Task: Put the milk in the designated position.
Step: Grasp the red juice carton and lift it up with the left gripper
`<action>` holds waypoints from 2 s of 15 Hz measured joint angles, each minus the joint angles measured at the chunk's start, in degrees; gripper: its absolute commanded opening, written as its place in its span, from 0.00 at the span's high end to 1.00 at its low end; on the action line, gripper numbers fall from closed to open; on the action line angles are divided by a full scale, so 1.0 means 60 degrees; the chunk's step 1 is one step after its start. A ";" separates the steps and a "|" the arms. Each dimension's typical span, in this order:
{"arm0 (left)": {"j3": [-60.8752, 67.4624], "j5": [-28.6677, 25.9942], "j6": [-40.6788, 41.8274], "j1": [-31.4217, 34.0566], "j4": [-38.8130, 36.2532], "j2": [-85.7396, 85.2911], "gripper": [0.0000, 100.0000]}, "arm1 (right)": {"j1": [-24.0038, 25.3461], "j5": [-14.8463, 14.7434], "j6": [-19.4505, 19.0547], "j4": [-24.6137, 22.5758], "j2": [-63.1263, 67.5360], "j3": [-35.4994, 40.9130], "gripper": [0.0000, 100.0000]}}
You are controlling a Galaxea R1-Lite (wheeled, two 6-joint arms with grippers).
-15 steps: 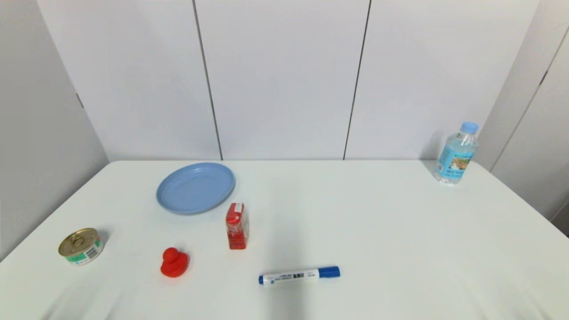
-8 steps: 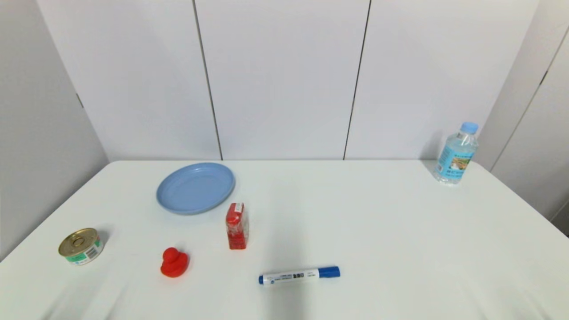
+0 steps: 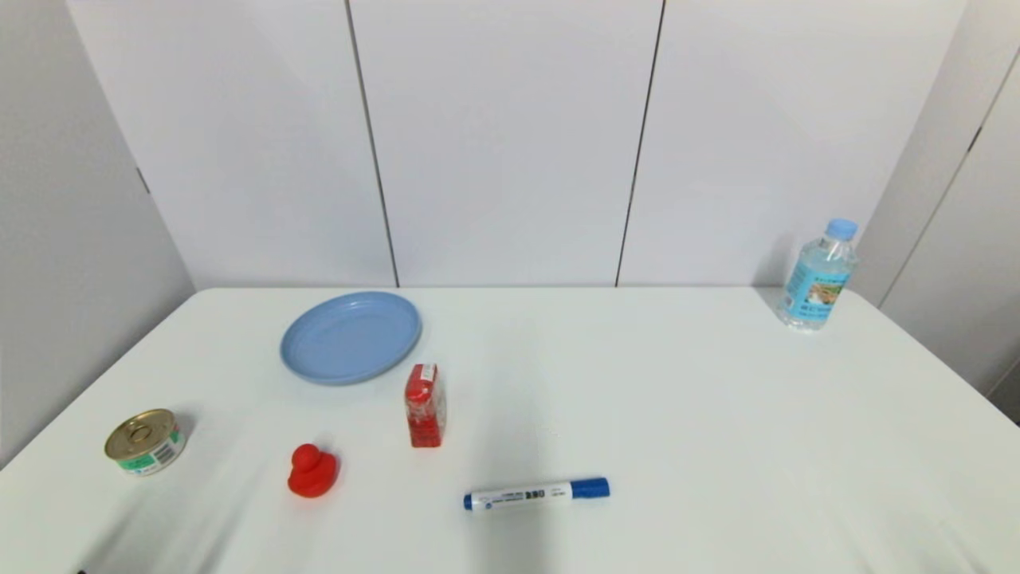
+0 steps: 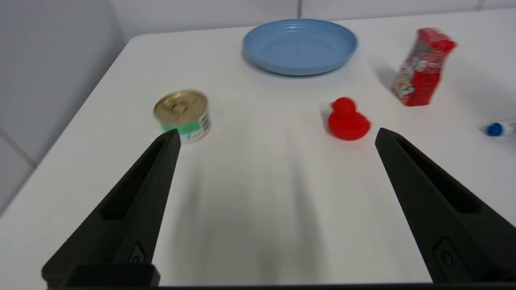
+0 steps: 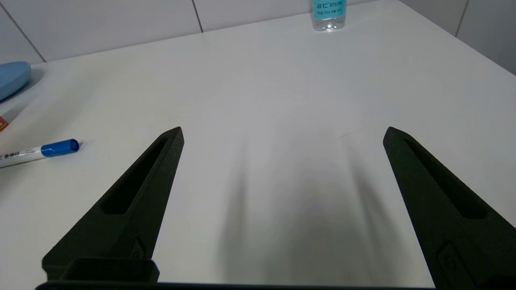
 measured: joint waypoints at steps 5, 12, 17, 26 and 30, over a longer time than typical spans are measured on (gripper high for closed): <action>-0.2853 -0.3023 0.2261 -0.0045 0.0004 0.3915 0.00 | 0.0000 0.0000 0.0000 0.0000 0.0000 0.0000 0.00; -0.4836 -0.5723 0.4884 -0.0971 -0.0035 0.8775 0.00 | 0.0000 0.0004 0.0000 0.0000 0.0000 0.0000 0.00; -0.5549 -0.6386 0.5037 -0.1798 -0.0457 1.1500 0.00 | 0.0000 -0.0008 0.0000 0.0002 0.0000 0.0000 0.00; -0.6420 -0.6435 0.5012 -0.2013 -0.1820 1.4677 0.00 | 0.0000 0.0004 0.0000 0.0002 0.0000 0.0000 0.00; -0.7083 -0.6524 0.4994 -0.2206 -0.1831 1.5578 0.00 | 0.0000 0.0000 0.0004 0.0002 0.0000 0.0000 0.00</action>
